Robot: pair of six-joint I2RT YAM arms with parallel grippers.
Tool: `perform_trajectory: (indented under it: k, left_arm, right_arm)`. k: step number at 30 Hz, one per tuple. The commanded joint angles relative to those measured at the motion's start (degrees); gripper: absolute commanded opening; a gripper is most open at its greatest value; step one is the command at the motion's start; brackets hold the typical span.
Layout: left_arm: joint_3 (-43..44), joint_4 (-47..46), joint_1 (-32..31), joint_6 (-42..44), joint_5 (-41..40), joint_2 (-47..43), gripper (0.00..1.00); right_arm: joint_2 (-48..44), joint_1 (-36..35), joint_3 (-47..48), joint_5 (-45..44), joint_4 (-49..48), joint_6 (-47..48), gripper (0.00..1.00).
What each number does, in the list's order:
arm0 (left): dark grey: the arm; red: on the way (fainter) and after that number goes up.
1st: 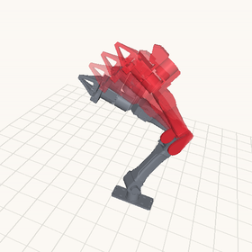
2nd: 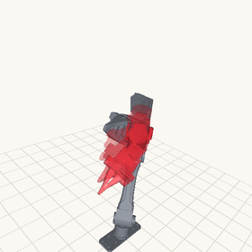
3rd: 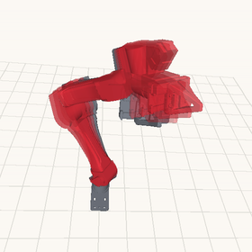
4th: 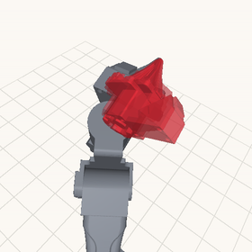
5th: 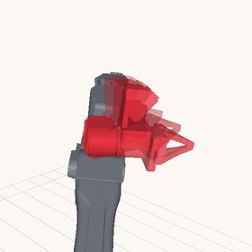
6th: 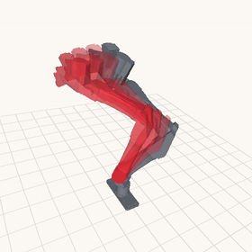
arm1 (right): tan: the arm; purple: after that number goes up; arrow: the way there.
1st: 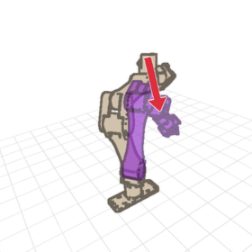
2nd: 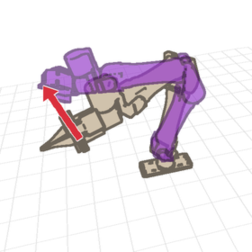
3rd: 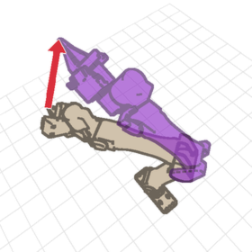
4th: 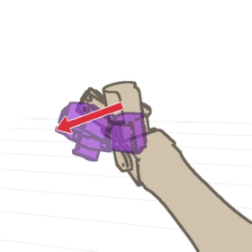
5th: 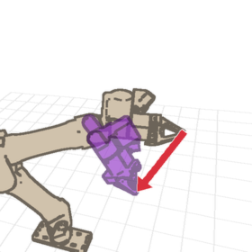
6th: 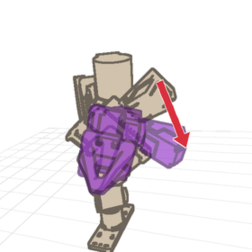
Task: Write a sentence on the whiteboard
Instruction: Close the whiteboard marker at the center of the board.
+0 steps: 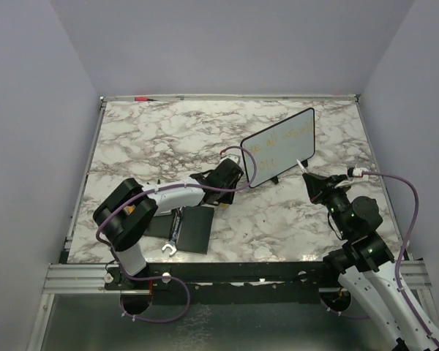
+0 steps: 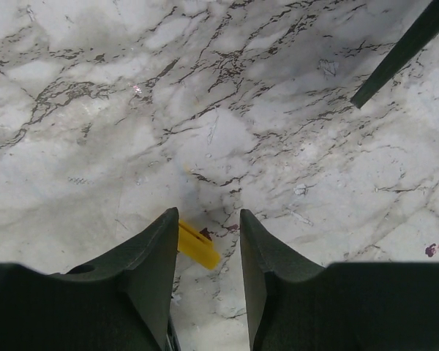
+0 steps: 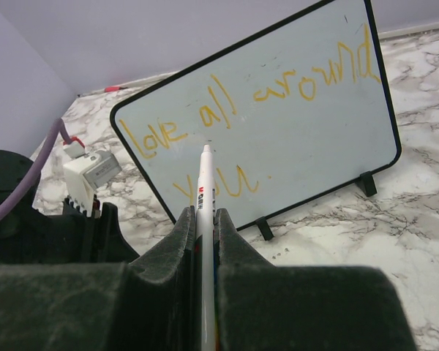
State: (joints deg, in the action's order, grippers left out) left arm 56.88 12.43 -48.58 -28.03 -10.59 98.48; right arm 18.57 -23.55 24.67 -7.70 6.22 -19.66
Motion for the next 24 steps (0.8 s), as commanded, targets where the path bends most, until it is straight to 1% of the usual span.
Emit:
perform_trajectory:
  k: [1, 9, 13, 24]
  left_arm:
    - [0.65, 1.68, -0.58, -0.19, -3.79, -3.56, 0.41]
    - [-1.97, 3.09, -0.55, -2.65, -4.44, -5.87, 0.41]
    - [-2.15, 3.9, -0.6, -3.93, -1.8, -4.83, 0.43]
    - [-2.39, 3.85, -0.6, -4.21, 0.36, -2.0, 0.43]
  right_arm:
    - [-0.42, 0.16, -0.76, -1.13, 0.99, -0.49, 0.01]
    - [-0.12, 0.16, -0.76, -1.15, 0.94, -0.58, 0.01]
    - [-0.14, 0.09, -0.76, -1.15, 0.94, -0.64, 0.01]
    - [-0.29, 0.1, -0.76, -1.41, 1.16, -0.75, 0.01]
